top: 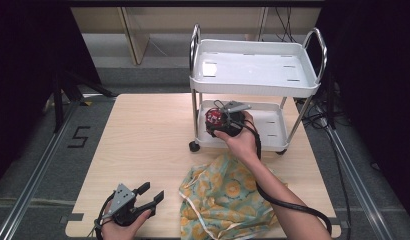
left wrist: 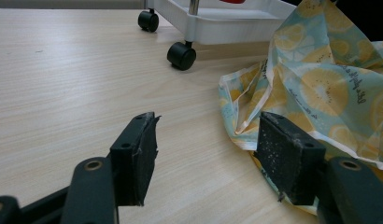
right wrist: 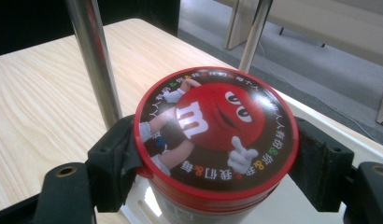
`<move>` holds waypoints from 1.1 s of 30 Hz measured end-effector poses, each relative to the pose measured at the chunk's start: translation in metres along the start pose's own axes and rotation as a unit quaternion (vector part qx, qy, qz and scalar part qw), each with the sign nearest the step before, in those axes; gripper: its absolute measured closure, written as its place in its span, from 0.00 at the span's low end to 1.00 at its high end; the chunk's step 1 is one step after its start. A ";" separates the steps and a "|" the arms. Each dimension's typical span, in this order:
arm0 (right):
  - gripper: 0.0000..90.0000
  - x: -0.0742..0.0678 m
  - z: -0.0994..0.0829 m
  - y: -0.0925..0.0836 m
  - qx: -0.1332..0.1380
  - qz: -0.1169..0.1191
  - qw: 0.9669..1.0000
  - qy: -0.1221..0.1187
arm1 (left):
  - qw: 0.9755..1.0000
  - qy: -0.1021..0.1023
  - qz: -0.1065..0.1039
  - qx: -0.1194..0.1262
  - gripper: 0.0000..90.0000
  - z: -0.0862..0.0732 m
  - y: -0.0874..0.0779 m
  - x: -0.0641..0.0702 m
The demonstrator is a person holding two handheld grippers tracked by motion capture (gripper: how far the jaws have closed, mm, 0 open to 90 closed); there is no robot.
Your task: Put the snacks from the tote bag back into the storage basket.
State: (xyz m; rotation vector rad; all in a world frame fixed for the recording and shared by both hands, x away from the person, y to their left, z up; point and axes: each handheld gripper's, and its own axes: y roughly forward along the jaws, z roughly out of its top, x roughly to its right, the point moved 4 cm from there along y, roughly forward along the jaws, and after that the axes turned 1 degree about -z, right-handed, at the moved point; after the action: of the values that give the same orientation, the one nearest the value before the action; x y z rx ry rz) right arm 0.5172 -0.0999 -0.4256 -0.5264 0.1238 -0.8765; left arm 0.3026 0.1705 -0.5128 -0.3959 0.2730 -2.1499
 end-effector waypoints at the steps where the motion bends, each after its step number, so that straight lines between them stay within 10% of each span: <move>1: 0.29 0.001 0.000 0.000 -0.002 0.000 1.000 0.001 | 1.000 -0.001 -0.001 0.002 0.42 0.000 0.000 0.000; 33: 0.29 -0.002 0.002 0.017 -0.008 0.006 1.000 0.003 | 1.000 0.000 -0.001 -0.002 0.42 -0.001 0.000 -0.001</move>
State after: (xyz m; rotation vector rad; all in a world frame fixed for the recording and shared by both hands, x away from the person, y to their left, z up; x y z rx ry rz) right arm 0.5281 -0.0890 -0.4327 -0.5365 0.1395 -0.8664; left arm 0.3031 0.1710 -0.5136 -0.3992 0.2762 -2.1510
